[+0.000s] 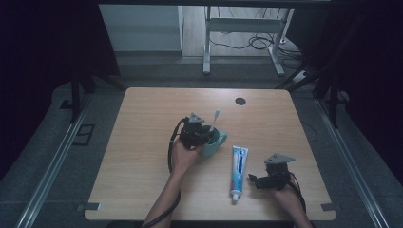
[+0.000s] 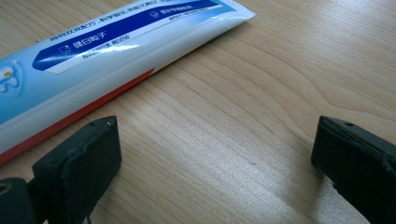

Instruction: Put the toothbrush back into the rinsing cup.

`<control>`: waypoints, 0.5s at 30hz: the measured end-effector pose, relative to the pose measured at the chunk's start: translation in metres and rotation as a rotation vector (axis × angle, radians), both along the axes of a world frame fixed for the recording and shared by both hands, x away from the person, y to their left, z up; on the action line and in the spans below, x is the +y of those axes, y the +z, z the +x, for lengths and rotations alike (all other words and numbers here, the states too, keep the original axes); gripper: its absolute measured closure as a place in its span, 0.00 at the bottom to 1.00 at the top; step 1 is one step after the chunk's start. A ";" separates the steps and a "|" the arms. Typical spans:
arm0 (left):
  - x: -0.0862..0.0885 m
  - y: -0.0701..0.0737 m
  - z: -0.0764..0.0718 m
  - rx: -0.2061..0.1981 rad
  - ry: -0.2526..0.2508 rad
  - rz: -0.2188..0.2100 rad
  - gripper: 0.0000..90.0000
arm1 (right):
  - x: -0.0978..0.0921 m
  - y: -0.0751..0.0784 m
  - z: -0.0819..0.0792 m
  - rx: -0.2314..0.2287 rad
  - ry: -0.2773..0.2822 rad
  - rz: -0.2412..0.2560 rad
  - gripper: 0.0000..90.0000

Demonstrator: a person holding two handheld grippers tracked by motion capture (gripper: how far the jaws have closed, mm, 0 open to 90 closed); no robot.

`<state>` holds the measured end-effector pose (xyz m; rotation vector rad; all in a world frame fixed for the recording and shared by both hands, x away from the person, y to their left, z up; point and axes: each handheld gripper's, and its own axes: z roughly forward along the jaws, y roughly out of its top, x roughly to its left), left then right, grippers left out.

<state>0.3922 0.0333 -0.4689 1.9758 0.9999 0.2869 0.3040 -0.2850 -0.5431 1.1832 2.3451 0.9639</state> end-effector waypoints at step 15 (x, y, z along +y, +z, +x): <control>0.002 0.016 -0.009 -0.043 -0.016 0.032 0.46 | 0.000 0.000 0.000 0.000 -0.002 0.001 0.01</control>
